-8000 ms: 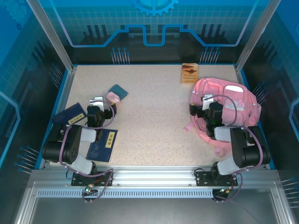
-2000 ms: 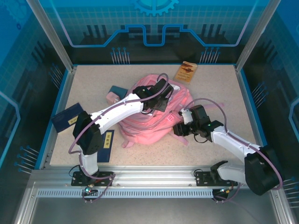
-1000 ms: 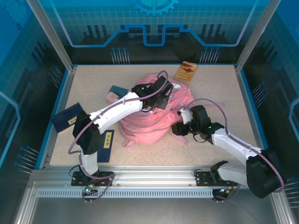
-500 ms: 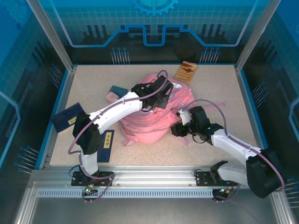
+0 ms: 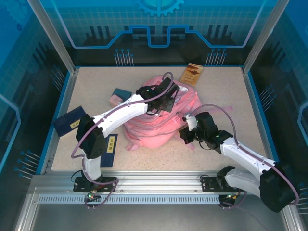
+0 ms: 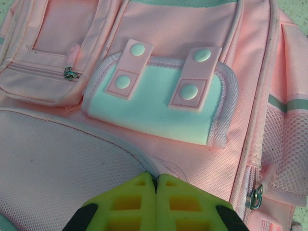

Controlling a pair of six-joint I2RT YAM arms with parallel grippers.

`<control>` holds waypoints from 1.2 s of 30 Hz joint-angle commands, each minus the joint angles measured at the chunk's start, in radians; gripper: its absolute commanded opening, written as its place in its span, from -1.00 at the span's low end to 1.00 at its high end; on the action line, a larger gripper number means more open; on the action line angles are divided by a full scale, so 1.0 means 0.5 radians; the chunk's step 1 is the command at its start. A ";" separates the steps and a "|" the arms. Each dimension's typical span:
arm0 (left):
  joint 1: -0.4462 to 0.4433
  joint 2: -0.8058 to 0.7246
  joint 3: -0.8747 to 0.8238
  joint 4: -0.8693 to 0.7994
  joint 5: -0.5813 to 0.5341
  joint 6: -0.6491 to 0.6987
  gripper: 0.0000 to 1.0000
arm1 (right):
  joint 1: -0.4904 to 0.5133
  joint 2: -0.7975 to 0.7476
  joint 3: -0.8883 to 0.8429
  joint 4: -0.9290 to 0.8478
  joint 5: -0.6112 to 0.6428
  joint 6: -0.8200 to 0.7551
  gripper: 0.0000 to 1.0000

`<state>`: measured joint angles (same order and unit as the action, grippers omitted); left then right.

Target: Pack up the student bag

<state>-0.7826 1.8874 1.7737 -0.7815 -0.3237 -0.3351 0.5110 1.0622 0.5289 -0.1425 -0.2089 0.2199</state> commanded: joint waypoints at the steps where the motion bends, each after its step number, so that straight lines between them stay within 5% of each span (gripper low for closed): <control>1: 0.002 0.007 0.123 0.133 0.046 -0.079 -1.00 | 0.082 -0.036 -0.023 -0.017 -0.023 0.002 -1.00; 11: 0.004 0.114 0.170 0.250 0.090 -0.320 -1.00 | 0.558 0.112 -0.055 0.386 -0.117 0.106 -1.00; 17: 0.041 0.129 0.140 0.339 0.164 -0.433 -1.00 | 0.615 0.144 -0.130 0.627 -0.040 0.321 -1.00; 19: 0.058 0.104 0.112 0.350 0.195 -0.428 -1.00 | 0.591 0.022 -0.137 0.497 0.099 0.403 -0.79; 24: 0.094 -0.004 -0.059 0.402 0.300 -0.399 -1.00 | 0.360 -0.360 -0.139 0.045 0.265 0.755 0.13; 27: 0.113 -0.098 -0.180 0.429 0.337 -0.410 -0.58 | 0.171 -0.455 -0.062 -0.200 0.121 0.961 0.38; 30: 0.141 -0.225 -0.324 0.471 0.353 -0.441 -0.20 | 0.027 -0.422 0.044 -0.404 0.033 1.144 0.41; 36: 0.166 -0.554 -0.735 0.526 0.336 -0.503 0.16 | -0.120 -0.179 0.161 -0.397 -0.216 1.556 0.47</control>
<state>-0.7029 1.6844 1.4731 -0.5423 -0.1665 -0.5621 0.4664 0.9310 0.5751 -0.2932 -0.2298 0.8486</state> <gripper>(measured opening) 0.572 0.730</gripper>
